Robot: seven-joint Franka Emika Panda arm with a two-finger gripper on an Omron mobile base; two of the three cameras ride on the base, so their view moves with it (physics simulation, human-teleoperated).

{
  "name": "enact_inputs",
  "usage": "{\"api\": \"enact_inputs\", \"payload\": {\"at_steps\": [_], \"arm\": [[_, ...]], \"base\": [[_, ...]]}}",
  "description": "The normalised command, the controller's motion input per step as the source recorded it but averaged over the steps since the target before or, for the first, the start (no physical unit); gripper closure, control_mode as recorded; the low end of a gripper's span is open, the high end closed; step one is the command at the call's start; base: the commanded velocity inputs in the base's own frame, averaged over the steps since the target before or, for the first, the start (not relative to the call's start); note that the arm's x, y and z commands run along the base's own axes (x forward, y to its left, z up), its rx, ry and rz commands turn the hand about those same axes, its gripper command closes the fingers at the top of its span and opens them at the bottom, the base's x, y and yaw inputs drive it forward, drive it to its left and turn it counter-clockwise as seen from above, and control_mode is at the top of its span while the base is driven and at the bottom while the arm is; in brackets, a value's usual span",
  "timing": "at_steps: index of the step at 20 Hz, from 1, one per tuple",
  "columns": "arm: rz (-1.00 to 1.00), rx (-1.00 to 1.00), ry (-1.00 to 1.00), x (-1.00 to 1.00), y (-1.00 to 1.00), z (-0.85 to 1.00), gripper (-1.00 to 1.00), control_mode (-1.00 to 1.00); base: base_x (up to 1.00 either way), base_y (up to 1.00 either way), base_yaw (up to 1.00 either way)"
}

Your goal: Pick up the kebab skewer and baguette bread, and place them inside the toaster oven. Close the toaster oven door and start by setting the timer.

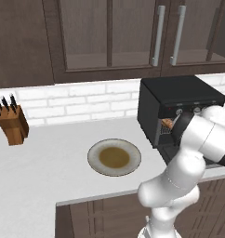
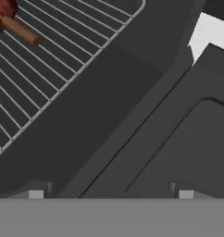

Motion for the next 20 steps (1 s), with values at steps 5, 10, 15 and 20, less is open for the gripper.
{"api": "enact_inputs", "payload": {"at_steps": [5, 10, 15, 20], "arm": [[0.13, 0.0, 0.0, -0.99, 0.0, 0.25, -1.0, -1.0], [0.3, -0.02, 0.03, -0.97, 0.12, 0.16, -1.0, -1.0], [0.38, -0.08, 0.23, -0.51, 0.42, 0.07, -1.0, -1.0], [0.38, -0.11, 0.28, -0.36, 0.31, -0.01, -1.0, -1.0]], "base": [[0.0, 0.0, 0.0], [0.0, 0.0, 0.0], [0.0, 0.0, 0.0], [0.0, 0.0, 0.0]]}}
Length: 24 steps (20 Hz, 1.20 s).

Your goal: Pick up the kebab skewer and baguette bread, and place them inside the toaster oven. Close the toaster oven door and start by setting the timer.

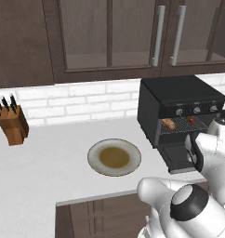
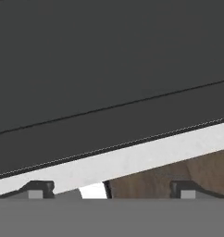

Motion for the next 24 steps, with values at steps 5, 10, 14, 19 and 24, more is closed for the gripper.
{"api": "enact_inputs", "payload": {"at_steps": [5, 10, 14, 19, 24], "arm": [[0.34, -0.08, 0.11, -0.35, -0.03, -0.26, -1.0, -1.0], [0.21, -0.02, 0.0, -0.11, 0.0, -0.41, -1.0, -1.0], [0.05, 0.0, -0.01, 0.08, 0.0, -0.3, -1.0, -1.0], [0.0, 0.0, -0.01, 0.34, 0.0, -0.02, -1.0, -1.0], [-0.02, 0.0, -0.02, 0.32, 0.0, -0.07, -1.0, -1.0]], "base": [[0.0, 0.0, 0.0], [0.0, 0.0, 0.0], [0.0, 0.0, 0.0], [0.0, 0.0, 0.0], [0.0, 0.0, 0.0]]}}
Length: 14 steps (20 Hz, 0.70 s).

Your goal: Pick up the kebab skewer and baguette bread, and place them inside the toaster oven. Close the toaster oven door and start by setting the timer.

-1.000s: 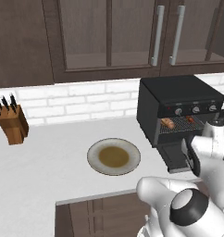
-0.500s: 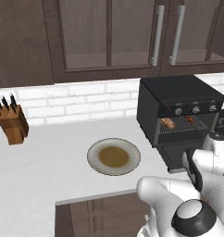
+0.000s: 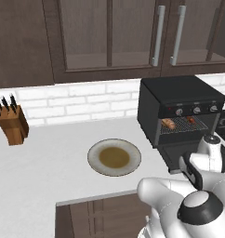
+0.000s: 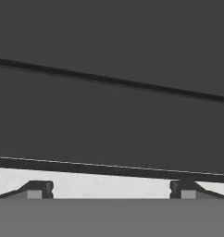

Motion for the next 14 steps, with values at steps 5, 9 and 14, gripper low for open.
{"api": "enact_inputs", "payload": {"at_steps": [5, 9, 14], "arm": [[-0.06, 0.0, -0.03, 0.39, 0.04, -0.01, -1.0, -1.0], [-0.08, 0.0, -0.09, 0.5, 0.07, 0.0, -1.0, -1.0], [-0.09, 0.0, -0.12, 0.44, 0.08, 0.01, -1.0, -1.0]], "base": [[0.0, 0.0, 0.0], [0.0, 0.0, 0.0], [0.0, 0.0, 0.0]]}}
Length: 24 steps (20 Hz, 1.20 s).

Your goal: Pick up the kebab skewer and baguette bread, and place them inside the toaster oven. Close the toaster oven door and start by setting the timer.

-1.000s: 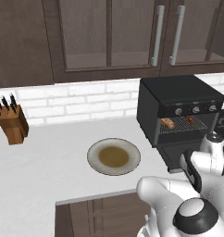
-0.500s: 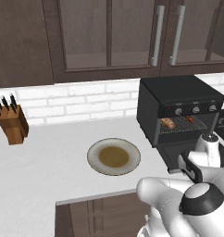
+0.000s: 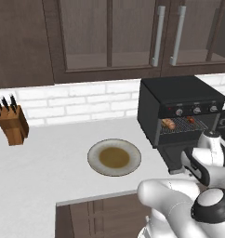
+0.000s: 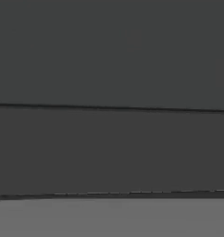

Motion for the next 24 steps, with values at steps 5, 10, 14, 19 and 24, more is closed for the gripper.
{"api": "enact_inputs", "payload": {"at_steps": [5, 10, 14, 19, 24], "arm": [[-0.09, 0.0, -0.29, 0.39, 0.13, 0.23, -1.0, -1.0], [-0.08, 0.0, -0.45, 0.35, 0.21, 0.25, -1.0, -1.0], [-0.09, 0.0, -0.45, 0.53, 0.3, 0.19, -1.0, -1.0], [-0.09, 0.0, -0.38, 0.73, 0.32, 0.19, -1.0, -1.0], [-0.08, 0.0, -0.32, 0.84, 0.21, 0.37, -1.0, -1.0]], "base": [[0.0, 0.0, 0.0], [0.0, 0.0, 0.0], [0.0, 0.0, 0.0], [0.0, 0.0, 0.0], [0.0, 0.0, 0.0]]}}
